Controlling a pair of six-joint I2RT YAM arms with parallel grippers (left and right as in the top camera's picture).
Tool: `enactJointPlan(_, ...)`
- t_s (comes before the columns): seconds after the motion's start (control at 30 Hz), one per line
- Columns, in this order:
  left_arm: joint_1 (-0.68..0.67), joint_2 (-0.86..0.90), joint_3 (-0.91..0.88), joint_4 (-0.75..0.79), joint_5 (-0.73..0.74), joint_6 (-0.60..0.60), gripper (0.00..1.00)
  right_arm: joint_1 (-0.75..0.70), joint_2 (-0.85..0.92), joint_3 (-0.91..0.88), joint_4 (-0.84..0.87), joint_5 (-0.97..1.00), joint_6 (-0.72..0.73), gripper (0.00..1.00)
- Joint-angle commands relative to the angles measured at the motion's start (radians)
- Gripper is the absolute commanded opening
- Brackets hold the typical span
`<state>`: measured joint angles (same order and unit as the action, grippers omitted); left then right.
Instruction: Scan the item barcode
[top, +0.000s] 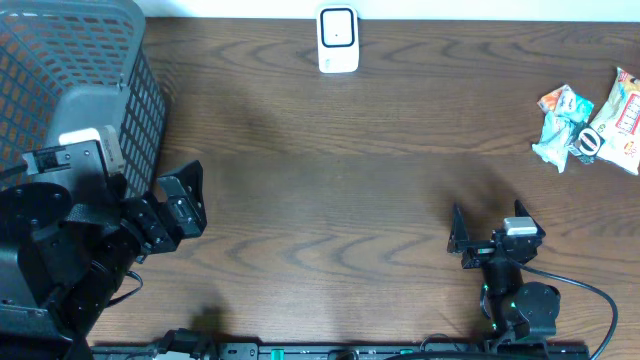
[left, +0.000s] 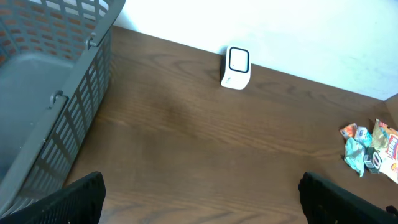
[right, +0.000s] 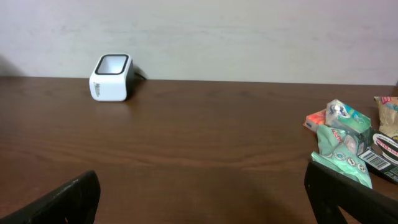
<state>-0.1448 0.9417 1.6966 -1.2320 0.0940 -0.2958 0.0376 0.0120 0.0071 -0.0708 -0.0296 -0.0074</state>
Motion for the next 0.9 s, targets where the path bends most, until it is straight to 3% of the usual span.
enactJointPlan(0.0,0.003,0.001,0.007,-0.002,-0.013,-0.009,0.98,-0.004,-0.007,-0.001,-0.004,-0.003,0.014,0.99)
enactJointPlan(0.87,0.003,0.001,0.007,0.0,-0.013,-0.01,0.98,-0.004,-0.007,-0.001,-0.005,-0.003,0.014,0.99)
